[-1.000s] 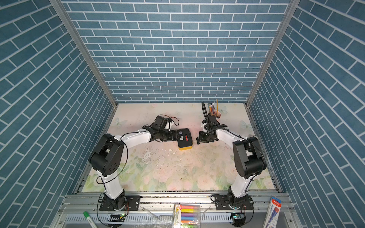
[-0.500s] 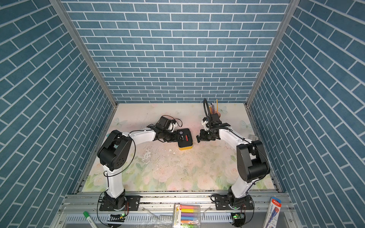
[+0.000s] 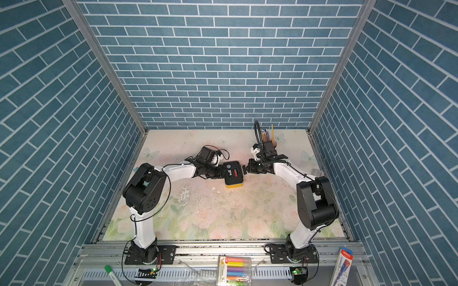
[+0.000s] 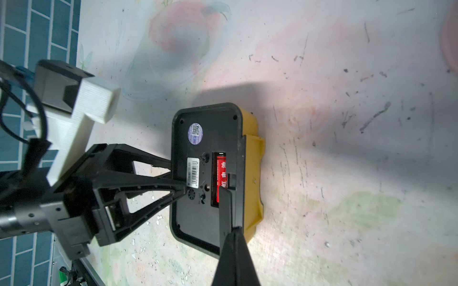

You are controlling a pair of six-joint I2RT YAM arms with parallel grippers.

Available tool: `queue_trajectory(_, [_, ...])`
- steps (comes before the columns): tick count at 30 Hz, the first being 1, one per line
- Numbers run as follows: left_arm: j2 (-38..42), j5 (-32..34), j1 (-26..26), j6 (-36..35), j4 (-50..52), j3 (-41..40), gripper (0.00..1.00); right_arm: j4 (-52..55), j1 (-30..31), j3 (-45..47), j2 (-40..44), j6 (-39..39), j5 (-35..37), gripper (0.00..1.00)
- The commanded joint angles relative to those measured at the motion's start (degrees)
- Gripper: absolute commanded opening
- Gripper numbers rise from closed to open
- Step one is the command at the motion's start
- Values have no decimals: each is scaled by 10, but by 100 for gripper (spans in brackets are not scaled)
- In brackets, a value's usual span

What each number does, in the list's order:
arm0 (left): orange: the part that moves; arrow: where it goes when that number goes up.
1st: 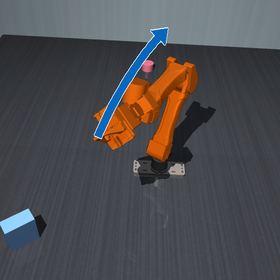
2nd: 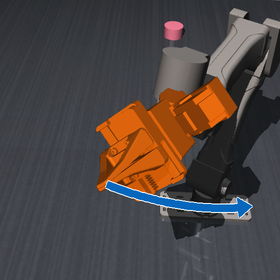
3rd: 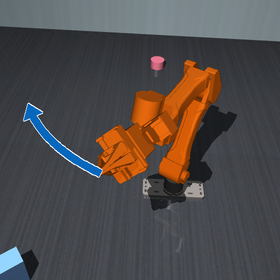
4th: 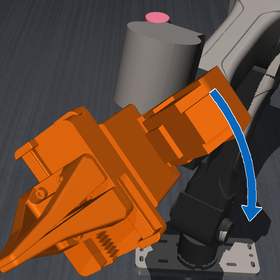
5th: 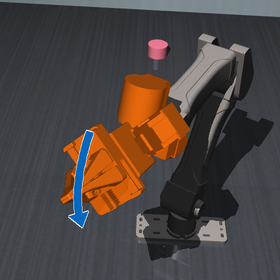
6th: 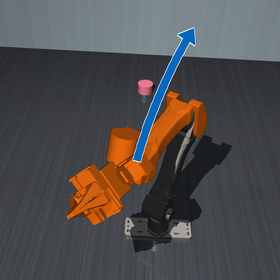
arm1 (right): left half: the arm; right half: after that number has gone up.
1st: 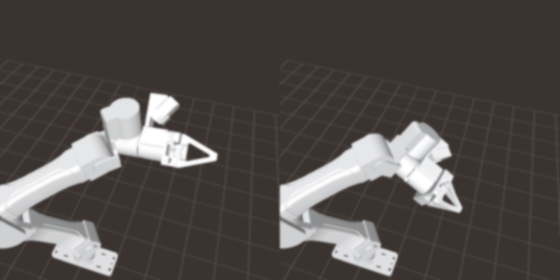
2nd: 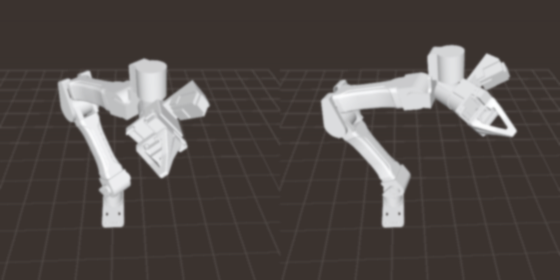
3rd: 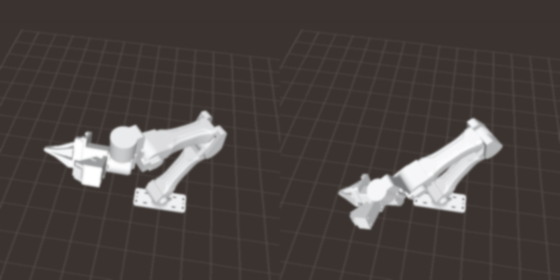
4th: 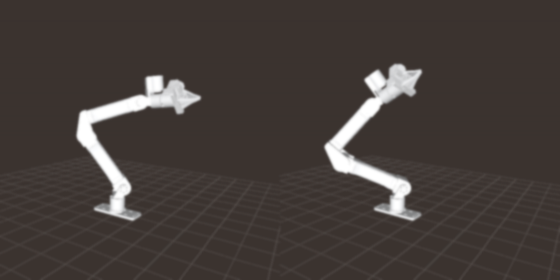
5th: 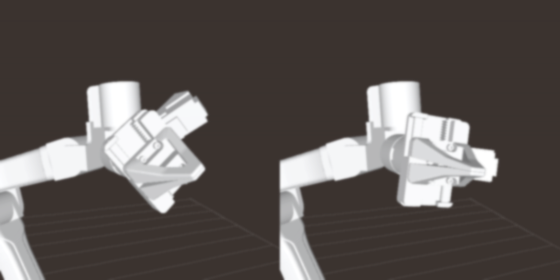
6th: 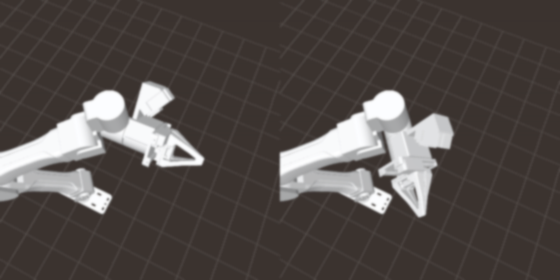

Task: Insert the battery into the alarm
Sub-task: Install the cover on the alarm.

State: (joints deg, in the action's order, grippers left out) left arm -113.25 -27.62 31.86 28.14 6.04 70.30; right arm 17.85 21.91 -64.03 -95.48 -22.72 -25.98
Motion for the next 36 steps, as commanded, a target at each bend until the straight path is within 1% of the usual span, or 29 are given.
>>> queue_trajectory(1, [14,-2,4,9,-18,-16,44,-31,11,-15,-16,-40,-7,0])
queue_trajectory(10, [28,0,1,24,-41,-37,41,-35,30,-30,-46,-70,7,0])
queue_trajectory(26, [29,1,2,24,-41,-42,41,-7,52,-63,-87,-73,22,0])
queue_trajectory(36, [25,0,1,24,-39,-41,40,-10,58,-63,-98,-77,33,0])
